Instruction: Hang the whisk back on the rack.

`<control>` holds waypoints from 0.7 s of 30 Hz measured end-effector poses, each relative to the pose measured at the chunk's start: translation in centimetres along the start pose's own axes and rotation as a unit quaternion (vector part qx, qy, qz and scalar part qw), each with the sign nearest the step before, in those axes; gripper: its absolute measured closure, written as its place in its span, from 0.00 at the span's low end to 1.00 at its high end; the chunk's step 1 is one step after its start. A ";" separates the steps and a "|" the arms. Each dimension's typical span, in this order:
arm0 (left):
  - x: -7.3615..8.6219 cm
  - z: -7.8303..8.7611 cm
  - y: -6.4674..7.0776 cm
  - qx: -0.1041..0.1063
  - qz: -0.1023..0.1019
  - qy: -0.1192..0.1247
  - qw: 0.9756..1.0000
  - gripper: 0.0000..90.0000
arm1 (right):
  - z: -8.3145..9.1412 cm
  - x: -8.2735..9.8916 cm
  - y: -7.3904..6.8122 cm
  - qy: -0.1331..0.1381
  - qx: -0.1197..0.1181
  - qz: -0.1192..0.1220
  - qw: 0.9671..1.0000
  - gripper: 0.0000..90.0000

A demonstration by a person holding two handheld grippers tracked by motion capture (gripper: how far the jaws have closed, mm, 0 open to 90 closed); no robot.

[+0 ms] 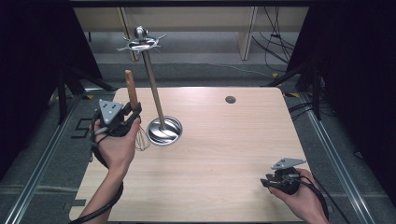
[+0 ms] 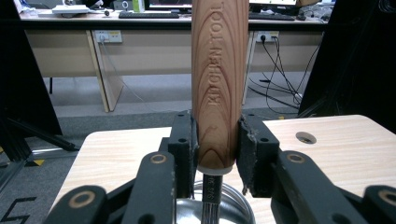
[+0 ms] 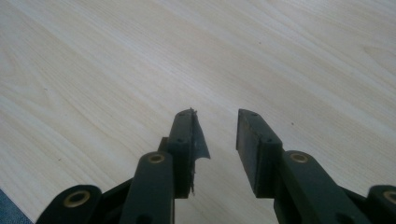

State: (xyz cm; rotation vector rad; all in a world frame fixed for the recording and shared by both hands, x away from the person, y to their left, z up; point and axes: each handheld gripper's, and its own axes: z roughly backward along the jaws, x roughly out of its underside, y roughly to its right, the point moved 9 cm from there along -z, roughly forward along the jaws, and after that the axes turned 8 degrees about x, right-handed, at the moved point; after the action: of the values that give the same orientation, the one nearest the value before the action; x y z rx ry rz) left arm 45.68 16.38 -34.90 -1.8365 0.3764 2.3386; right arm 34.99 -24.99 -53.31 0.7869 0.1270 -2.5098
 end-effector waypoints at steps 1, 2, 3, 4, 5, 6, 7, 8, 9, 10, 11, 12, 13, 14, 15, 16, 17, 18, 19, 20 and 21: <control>-0.1 0.0 0.0 0.000 -0.001 0.001 1.000 0.76 | 0.0 0.0 0.0 0.000 0.000 0.000 1.000 0.76; -0.2 0.0 0.0 0.000 -0.001 0.002 1.000 0.76 | 0.0 0.0 0.0 0.000 0.000 0.000 1.000 0.76; -0.3 0.1 0.1 0.000 -0.002 0.002 1.000 0.76 | 0.0 0.0 0.0 0.000 0.000 0.000 1.000 0.76; -0.4 0.1 0.1 0.000 -0.002 0.003 1.000 0.76 | 0.0 0.0 0.2 0.002 0.003 0.005 1.000 0.76; -0.4 0.1 0.1 0.000 -0.002 0.004 1.000 0.76 | 0.0 0.0 0.2 0.002 0.003 0.006 1.000 0.76; -0.5 0.1 0.1 -0.001 -0.003 0.004 1.000 0.76 | 0.0 0.0 0.2 0.002 0.003 0.005 1.000 0.76; -0.6 0.0 0.2 0.000 -0.003 0.006 1.000 0.76 | 0.0 0.0 0.0 -0.001 0.000 -0.003 1.000 0.76; -0.6 0.1 0.2 -0.001 -0.004 0.005 1.000 0.76 | 0.0 0.0 0.0 0.000 0.000 0.001 1.000 0.76; -0.7 0.1 0.2 0.000 -0.004 0.005 1.000 0.76 | 0.0 0.0 0.0 0.000 0.000 0.001 1.000 0.76; -0.8 0.0 0.3 0.001 -0.004 0.007 1.000 0.76 | 0.0 0.0 0.0 -0.001 0.000 0.001 1.000 0.76; -0.8 0.0 0.3 0.001 -0.004 0.007 1.000 0.76 | 0.0 0.0 0.0 0.000 0.000 0.001 1.000 0.76; -0.9 0.0 0.4 0.001 -0.004 0.008 1.000 0.76 | 0.0 0.0 0.0 0.000 0.000 0.000 1.000 0.76; -0.9 0.0 0.4 0.001 -0.005 0.008 1.000 0.76 | 0.0 0.0 0.0 0.000 0.000 0.000 1.000 0.76; -1.0 0.0 0.4 0.001 -0.005 0.008 1.000 0.76 | 0.0 0.0 0.2 0.002 0.002 0.005 1.000 0.76; -1.0 0.0 0.4 0.002 -0.006 0.008 1.000 0.76 | 0.0 0.0 0.2 0.002 0.002 0.005 1.000 0.76; -1.1 0.0 0.5 0.002 -0.006 0.009 1.000 0.76 | 0.0 0.0 0.1 0.001 0.002 0.003 1.000 0.76; -1.1 0.0 0.5 0.002 -0.005 0.010 1.000 0.76 | 0.0 0.1 -0.1 -0.002 0.000 -0.006 1.000 0.76; -1.2 0.0 0.5 0.002 -0.006 0.010 1.000 0.76 | 0.0 0.0 0.0 -0.001 0.000 -0.005 1.000 0.76; -1.2 0.0 0.5 0.002 -0.006 0.010 1.000 0.76 | 0.0 0.0 0.0 0.000 0.000 0.001 1.000 0.76; -1.3 0.0 0.5 0.002 -0.005 0.010 1.000 0.76 | 0.0 0.0 0.0 0.000 0.000 0.000 1.000 0.76; -1.3 0.0 0.5 0.001 -0.005 0.011 1.000 0.76 | 0.0 0.0 0.0 0.000 0.000 0.000 1.000 0.76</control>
State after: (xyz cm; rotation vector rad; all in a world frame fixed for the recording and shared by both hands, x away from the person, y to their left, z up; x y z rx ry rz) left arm 45.85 15.96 -33.57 -1.8593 0.3708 2.3124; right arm 34.98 -25.00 -53.33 0.7861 0.1268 -2.5095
